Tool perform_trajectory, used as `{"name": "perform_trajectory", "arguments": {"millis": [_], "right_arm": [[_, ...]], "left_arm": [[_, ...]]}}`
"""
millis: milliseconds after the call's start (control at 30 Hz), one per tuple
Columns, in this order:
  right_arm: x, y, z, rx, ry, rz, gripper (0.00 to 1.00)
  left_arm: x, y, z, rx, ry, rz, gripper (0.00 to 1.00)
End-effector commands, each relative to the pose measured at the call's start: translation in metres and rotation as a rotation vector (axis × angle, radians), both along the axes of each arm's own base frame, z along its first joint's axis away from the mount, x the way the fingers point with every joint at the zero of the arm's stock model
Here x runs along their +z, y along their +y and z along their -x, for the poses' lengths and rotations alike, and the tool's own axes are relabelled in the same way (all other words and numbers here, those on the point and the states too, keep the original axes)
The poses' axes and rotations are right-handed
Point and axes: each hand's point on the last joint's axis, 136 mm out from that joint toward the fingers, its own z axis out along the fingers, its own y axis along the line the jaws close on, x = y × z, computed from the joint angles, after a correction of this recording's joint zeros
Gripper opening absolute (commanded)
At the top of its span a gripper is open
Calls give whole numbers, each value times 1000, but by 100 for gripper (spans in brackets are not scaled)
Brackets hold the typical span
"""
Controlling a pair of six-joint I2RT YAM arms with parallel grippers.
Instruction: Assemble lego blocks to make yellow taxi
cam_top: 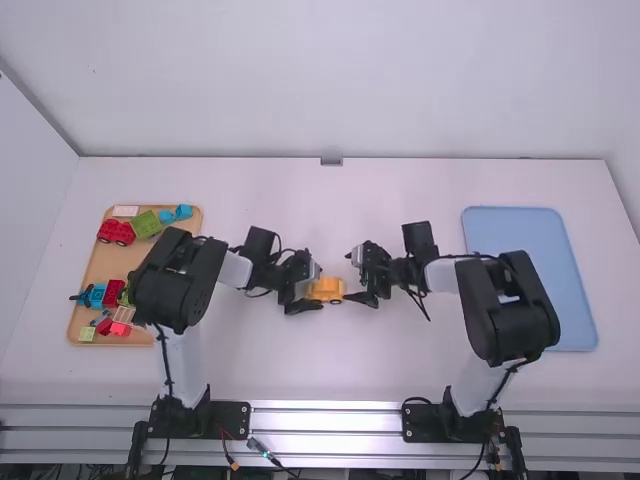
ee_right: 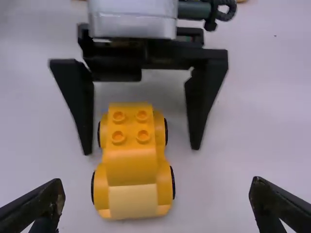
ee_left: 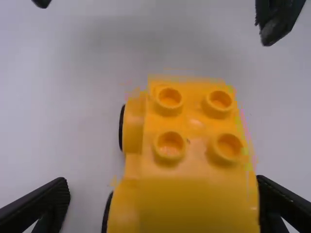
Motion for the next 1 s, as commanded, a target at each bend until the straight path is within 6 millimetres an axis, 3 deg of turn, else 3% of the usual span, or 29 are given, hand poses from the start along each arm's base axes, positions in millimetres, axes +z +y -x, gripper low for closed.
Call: {"name": "perform_trajectory", "arguments": {"millis": [0, 167, 367, 600, 733, 967], "right_arm": [[-8, -2, 11, -60, 95, -15, 99], [-11, 5, 18, -66, 72, -42, 99], [-31, 25, 14, -37, 70, -13, 99], [-34, 46, 8, 76, 84, -98, 99], [-54, 54, -1, 47, 119, -50, 99], [-64, 66, 1, 69, 115, -26, 99]], "left_arm": [[10, 5, -3, 0, -61, -62, 99], [31, 13, 1, -5, -98, -122, 99], [62, 27, 11, -40, -168, -145, 99], [88, 64, 9, 28, -149, -27, 99], [106, 95, 15, 54, -181, 102, 99], [116, 122, 19, 110, -219, 168, 99]]}}
